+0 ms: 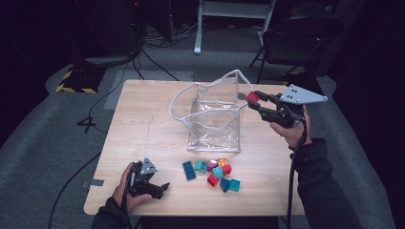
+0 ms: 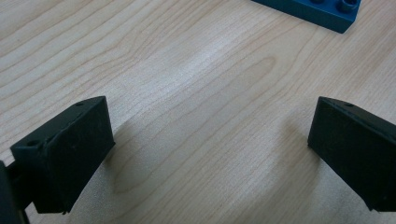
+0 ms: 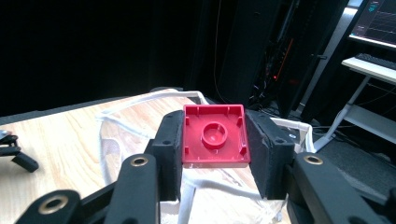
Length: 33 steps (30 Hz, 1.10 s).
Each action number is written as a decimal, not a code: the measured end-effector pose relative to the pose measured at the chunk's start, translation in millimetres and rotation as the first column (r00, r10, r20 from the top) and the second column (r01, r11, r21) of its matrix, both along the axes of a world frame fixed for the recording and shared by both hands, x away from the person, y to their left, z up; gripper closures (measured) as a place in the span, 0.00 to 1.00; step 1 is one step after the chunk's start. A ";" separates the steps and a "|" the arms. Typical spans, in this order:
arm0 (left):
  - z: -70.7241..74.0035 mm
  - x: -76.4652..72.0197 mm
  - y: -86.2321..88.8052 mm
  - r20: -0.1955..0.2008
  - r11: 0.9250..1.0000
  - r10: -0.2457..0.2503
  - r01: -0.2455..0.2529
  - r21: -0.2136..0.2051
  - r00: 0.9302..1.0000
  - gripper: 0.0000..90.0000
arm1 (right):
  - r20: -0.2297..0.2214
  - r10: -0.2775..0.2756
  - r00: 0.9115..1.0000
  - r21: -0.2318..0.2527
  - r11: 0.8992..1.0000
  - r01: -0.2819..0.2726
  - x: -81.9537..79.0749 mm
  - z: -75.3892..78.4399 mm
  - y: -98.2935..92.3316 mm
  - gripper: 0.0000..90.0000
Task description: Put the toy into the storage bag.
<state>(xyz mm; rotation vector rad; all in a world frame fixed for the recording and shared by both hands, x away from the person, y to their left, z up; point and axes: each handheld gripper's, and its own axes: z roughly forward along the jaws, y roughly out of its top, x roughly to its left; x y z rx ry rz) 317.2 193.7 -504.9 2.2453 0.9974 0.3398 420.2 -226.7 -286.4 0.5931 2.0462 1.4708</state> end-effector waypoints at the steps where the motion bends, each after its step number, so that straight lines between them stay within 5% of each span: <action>1: 0.0 0.0 0.0 0.000 1.000 0.000 0.000 0.000 1.000 0.00 | -0.003 0.001 1.000 0.003 1.000 -0.001 1.8 0.7 1.7 0.66; 33: 0.1 -0.5 0.2 0.004 1.000 0.005 -0.005 0.001 1.000 0.00 | -0.102 -0.065 0.993 -0.082 0.995 0.056 45.9 -12.8 40.1 0.66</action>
